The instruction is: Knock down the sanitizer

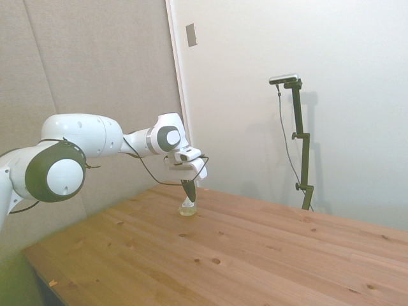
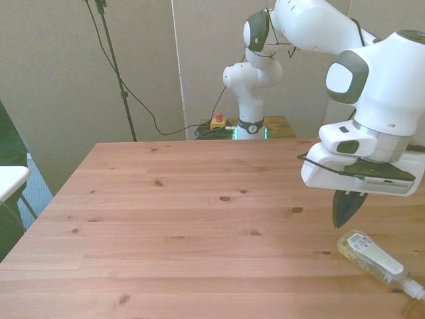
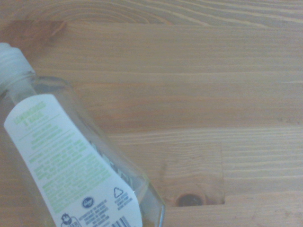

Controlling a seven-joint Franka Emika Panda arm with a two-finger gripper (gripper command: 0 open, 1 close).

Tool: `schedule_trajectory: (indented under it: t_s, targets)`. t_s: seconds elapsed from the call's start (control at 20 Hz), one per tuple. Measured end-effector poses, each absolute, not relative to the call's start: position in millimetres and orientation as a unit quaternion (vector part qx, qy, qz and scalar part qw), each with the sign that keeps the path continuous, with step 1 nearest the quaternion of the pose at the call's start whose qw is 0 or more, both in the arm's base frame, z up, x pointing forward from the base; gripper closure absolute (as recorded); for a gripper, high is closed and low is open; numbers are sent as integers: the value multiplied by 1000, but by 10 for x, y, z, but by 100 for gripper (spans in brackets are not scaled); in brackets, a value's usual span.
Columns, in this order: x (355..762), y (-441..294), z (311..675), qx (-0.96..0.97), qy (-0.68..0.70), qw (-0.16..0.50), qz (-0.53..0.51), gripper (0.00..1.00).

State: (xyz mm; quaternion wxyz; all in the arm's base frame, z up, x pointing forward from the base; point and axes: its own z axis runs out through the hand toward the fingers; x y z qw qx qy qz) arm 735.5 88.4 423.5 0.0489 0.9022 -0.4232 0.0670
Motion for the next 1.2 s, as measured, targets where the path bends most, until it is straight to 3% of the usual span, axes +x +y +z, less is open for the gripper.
schedule_trajectory:
  t_s: [0.25, 0.3, 1.2]
  targets:
    - [7343, 871, 4341, 902, -424, 45, 72, 100]
    - [7328, 861, 4372, 901, -425, 45, 73, 0]
    - [6436, 724, 4710, 910, -409, 49, 51, 0]
